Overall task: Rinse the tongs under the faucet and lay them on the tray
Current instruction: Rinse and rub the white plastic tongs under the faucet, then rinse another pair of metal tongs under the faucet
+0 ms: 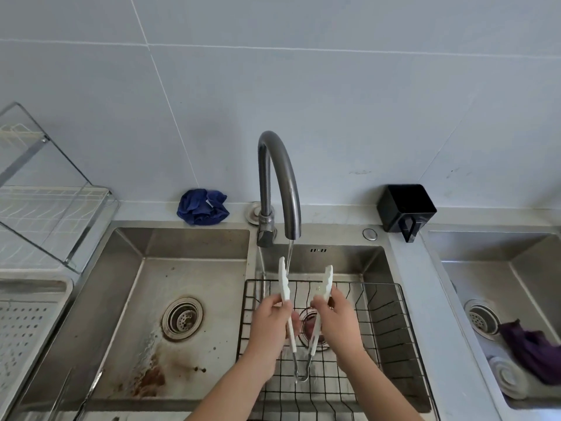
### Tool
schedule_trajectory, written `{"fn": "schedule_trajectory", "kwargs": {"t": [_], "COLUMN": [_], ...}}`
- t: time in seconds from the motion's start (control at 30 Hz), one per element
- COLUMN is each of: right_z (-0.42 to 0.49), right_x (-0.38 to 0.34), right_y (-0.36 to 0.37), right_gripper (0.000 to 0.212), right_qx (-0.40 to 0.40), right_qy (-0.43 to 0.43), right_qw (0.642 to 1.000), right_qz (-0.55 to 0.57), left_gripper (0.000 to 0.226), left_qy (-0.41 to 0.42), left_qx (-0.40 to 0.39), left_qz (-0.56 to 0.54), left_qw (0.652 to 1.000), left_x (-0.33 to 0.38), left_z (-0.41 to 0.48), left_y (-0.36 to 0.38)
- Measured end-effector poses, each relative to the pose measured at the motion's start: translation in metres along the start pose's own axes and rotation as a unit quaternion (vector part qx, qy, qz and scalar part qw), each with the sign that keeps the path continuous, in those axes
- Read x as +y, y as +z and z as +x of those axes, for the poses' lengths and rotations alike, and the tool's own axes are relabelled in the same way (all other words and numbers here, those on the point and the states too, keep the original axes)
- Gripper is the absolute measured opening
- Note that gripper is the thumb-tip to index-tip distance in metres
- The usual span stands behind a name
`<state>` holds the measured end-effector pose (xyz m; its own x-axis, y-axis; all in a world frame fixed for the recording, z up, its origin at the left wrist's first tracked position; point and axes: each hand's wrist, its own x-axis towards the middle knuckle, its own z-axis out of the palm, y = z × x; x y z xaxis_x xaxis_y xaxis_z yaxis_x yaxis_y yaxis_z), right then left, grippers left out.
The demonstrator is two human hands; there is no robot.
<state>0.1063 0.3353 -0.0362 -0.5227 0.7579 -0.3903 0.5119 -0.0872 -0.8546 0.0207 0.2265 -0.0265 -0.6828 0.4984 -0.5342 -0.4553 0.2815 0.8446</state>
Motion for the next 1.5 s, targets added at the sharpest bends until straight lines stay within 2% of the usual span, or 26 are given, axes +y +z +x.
{"fn": "schedule_trajectory", "kwargs": {"t": [0.03, 0.07, 0.1, 0.13, 0.17, 0.2, 0.23, 0.3, 0.43, 0.57, 0.73, 0.87, 1.0, 1.1, 1.17, 1.27, 1.37, 1.43, 1.5], "right_z": [0.001, 0.003, 0.004, 0.006, 0.007, 0.009, 0.011, 0.014, 0.013, -0.002, -0.031, -0.039, -0.042, -0.040, -0.039, -0.036, -0.026, -0.021, -0.018], "right_x": [0.004, 0.009, 0.015, 0.022, 0.030, 0.038, 0.045, 0.054, 0.061, 0.070, 0.086, 0.092, 0.099, 0.102, 0.104, 0.105, 0.099, 0.094, 0.090], "right_y": [-0.005, -0.009, -0.014, -0.018, -0.020, -0.021, -0.022, -0.020, -0.013, -0.009, 0.012, 0.031, 0.038, 0.037, 0.037, 0.038, 0.030, 0.024, 0.021], "right_gripper": [0.013, 0.012, 0.011, 0.009, 0.009, 0.009, 0.012, 0.024, 0.047, 0.044, 0.028, 0.026, 0.026, 0.024, 0.023, 0.022, 0.040, 0.045, 0.036], "right_qx": [0.007, 0.009, 0.006, -0.003, -0.014, -0.027, -0.037, -0.041, -0.029, 0.016, -0.024, -0.047, -0.067, -0.068, -0.072, -0.060, -0.021, -0.039, -0.062], "right_qy": [0.011, 0.016, 0.017, 0.019, 0.024, 0.036, 0.052, 0.082, 0.113, 0.034, -0.072, -0.109, -0.116, -0.112, -0.116, -0.132, -0.137, -0.141, -0.149], "right_qw": [1.000, 0.999, 0.998, 0.995, 0.991, 0.989, 0.987, 0.985, 0.988, 0.968, 0.954, 0.939, 0.931, 0.932, 0.928, 0.911, 0.877, 0.840, 0.813], "right_qz": [-0.008, -0.030, -0.063, -0.100, -0.129, -0.144, -0.149, -0.144, -0.102, -0.246, -0.290, -0.322, -0.340, -0.338, -0.346, -0.386, -0.461, -0.523, -0.559], "left_gripper": [0.019, 0.024, 0.028, 0.032, 0.038, 0.044, 0.051, 0.061, 0.064, 0.059, 0.054, 0.054, 0.049, 0.044, 0.044, 0.044, 0.039, 0.041, 0.046], "left_qy": [0.029, 0.078, 0.142, 0.208, 0.257, 0.282, 0.292, 0.297, 0.286, 0.281, 0.283, 0.285, 0.293, 0.284, 0.278, 0.263, 0.217, 0.155, 0.095], "left_qx": [-0.002, 0.008, 0.033, 0.051, 0.049, 0.030, 0.006, -0.032, -0.038, -0.050, -0.039, -0.030, 0.015, 0.092, 0.148, 0.232, 0.300, 0.320, 0.316], "left_qz": [0.071, 0.184, 0.323, 0.447, 0.535, 0.593, 0.630, 0.658, 0.684, 0.719, 0.723, 0.711, 0.665, 0.610, 0.582, 0.576, 0.599, 0.619, 0.630], "left_qw": [0.997, 0.980, 0.935, 0.868, 0.803, 0.753, 0.720, 0.691, 0.671, 0.634, 0.630, 0.642, 0.687, 0.734, 0.750, 0.738, 0.710, 0.701, 0.703], "left_x": [-0.005, -0.011, -0.018, -0.025, -0.033, -0.040, -0.047, -0.061, -0.081, -0.091, -0.093, -0.093, -0.086, -0.074, -0.068, -0.061, -0.066, -0.072, -0.077], "left_z": [0.001, 0.002, 0.002, 0.002, 0.002, 0.003, 0.003, 0.002, -0.002, -0.002, -0.003, -0.006, -0.020, -0.032, -0.041, -0.056, -0.069, -0.076, -0.080], "left_y": [-0.004, -0.012, -0.022, -0.033, -0.044, -0.053, -0.058, -0.064, -0.072, -0.080, -0.079, -0.079, -0.088, -0.115, -0.143, -0.196, -0.244, -0.265, -0.276]}}
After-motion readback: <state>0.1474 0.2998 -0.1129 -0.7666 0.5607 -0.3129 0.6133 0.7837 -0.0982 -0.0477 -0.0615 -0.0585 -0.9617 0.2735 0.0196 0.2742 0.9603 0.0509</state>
